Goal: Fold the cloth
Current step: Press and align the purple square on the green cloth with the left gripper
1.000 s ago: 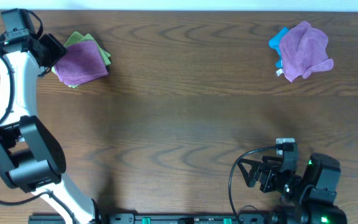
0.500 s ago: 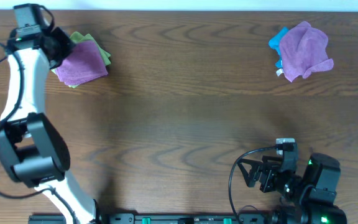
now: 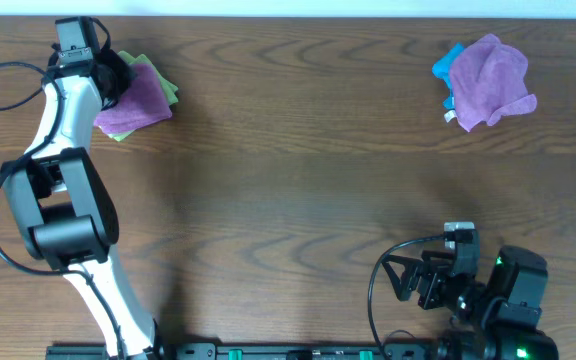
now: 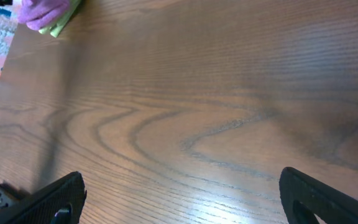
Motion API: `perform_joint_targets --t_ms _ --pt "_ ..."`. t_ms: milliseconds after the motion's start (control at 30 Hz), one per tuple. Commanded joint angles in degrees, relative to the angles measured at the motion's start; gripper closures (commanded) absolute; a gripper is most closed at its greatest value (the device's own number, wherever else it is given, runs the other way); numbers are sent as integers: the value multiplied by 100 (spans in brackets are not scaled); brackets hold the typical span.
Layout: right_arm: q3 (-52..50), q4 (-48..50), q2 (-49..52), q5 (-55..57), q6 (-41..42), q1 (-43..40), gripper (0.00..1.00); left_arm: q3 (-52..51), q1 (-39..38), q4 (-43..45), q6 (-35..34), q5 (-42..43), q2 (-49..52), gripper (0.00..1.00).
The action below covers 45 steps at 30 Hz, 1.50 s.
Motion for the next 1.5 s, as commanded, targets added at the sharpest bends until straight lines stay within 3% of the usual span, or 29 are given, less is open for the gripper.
perform_joint_targets --t_ms 0,600,967,1300,1467 --pt "-33 -11 -33 -59 26 -42 1 107 15 223 -216 -151 212 94" --pt "-33 -11 -33 -59 26 -42 1 109 101 894 -382 -236 798 94" --pt "-33 -11 -33 -59 26 -42 1 236 131 896 -162 199 181 94" --pt "-33 -11 -33 -59 28 -42 1 236 131 -339 273 173 -656 94" --pt "-33 -11 -33 -59 26 -42 1 236 114 -1394 935 144 -1102 94"
